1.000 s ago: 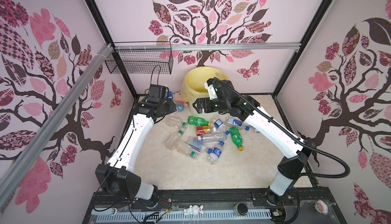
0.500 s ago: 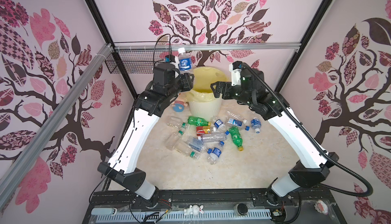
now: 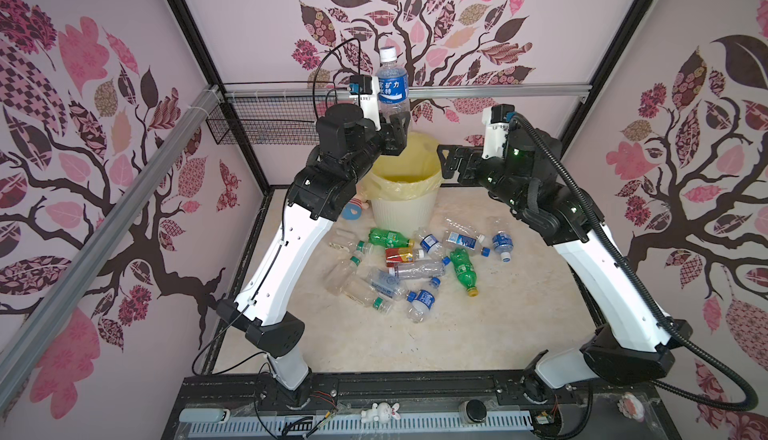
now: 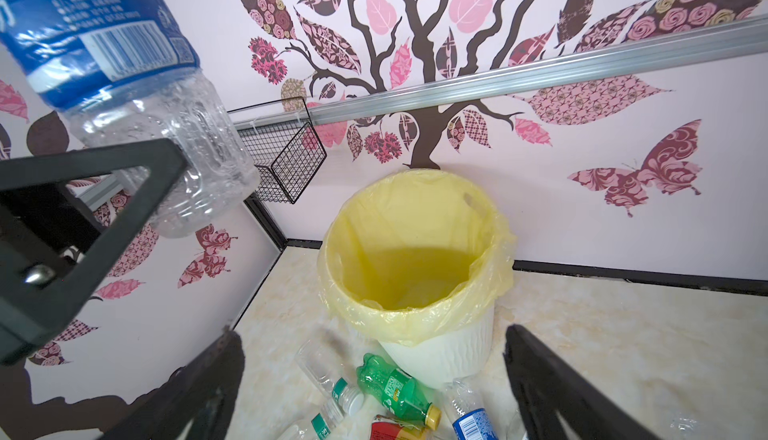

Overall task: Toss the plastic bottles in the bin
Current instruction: 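Open left gripper to drop the bottle into the yellow bin, then lower right gripper toward green soda bottle while left arm returns to pile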

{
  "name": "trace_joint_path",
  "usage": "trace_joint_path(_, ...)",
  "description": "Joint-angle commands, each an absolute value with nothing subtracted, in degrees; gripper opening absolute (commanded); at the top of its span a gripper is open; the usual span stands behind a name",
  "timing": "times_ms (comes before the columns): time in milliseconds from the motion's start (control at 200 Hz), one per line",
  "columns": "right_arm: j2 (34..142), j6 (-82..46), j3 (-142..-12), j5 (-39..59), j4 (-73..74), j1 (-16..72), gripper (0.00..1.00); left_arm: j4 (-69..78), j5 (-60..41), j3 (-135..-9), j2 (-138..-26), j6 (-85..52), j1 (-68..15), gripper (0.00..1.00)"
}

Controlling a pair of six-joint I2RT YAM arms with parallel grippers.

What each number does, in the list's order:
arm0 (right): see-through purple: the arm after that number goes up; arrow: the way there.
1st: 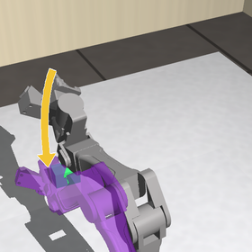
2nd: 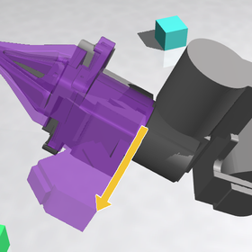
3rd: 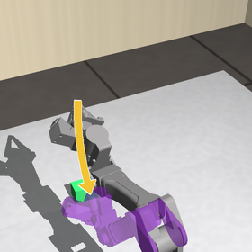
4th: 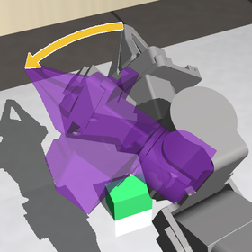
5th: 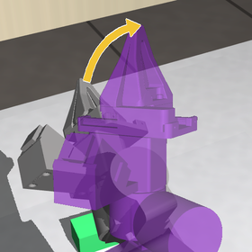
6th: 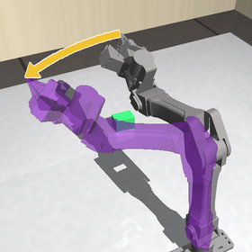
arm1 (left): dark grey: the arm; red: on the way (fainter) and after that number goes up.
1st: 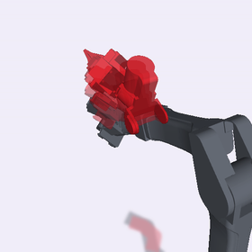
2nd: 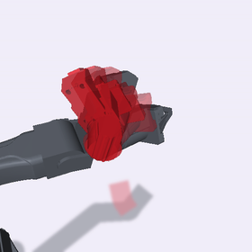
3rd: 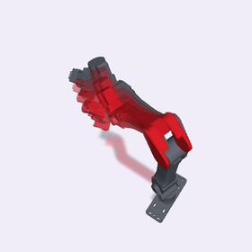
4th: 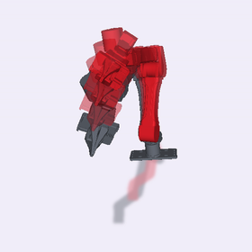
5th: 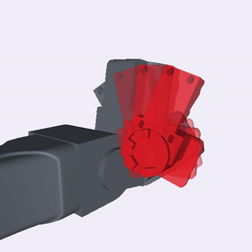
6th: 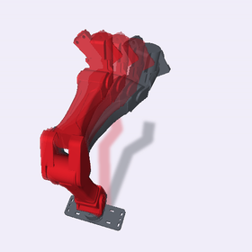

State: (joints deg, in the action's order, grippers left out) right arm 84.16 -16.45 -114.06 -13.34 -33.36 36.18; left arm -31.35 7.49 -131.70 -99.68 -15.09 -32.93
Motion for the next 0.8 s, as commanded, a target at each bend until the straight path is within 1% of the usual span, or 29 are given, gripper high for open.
trace_joint_path(0,81.93,-16.07,-112.54,-14.45,-32.86,35.65,1.00,-29.81,9.57,-132.68,-103.88,-15.92,-32.48,0.59)
trace_joint_path(75,81.72,-16.59,-111.88,-13.79,-32.95,35.56,1.00,-33.05,9.73,-134.06,-108.94,-19.35,-31.31,0.61)
trace_joint_path(115,81.64,-16.82,-112.00,-13.31,-33.15,35.54,1.00,-36.19,9.17,-136.59,-111.96,-20.91,-30.35,0.65)
trace_joint_path(180,81.37,-17.26,-112.04,-12.63,-33.31,35.55,1.00,-42.53,8.30,-142.79,-116.47,-23.63,-29.04,0.75)
trace_joint_path(220,81.02,-17.26,-111.77,-12.31,-33.31,35.60,1.00,-45.65,7.94,-146.40,-118.48,-24.74,-28.59,0.83)
trace_joint_path(260,80.70,-17.22,-111.35,-12.36,-33.32,35.55,1.00,-47.06,7.97,-147.86,-119.17,-24.59,-28.63,0.92)
trace_joint_path(295,80.39,-17.01,-110.82,-12.55,-33.24,35.57,1.00,-47.16,8.04,-147.65,-118.89,-24.33,-28.61,0.97)
trace_joint_path(505,79.96,-17.65,-108.90,-12.28,-32.79,35.50,1.00,-42.55,8.79,-137.17,-111.56,-22.33,-28.95,0.97)
trace_joint_path(795,83.35,-20.72,-108.52,-9.73,-34.82,35.34,1.00,-48.05,11.47,-135.09,-107.30,-22.03,-28.74,0.97)
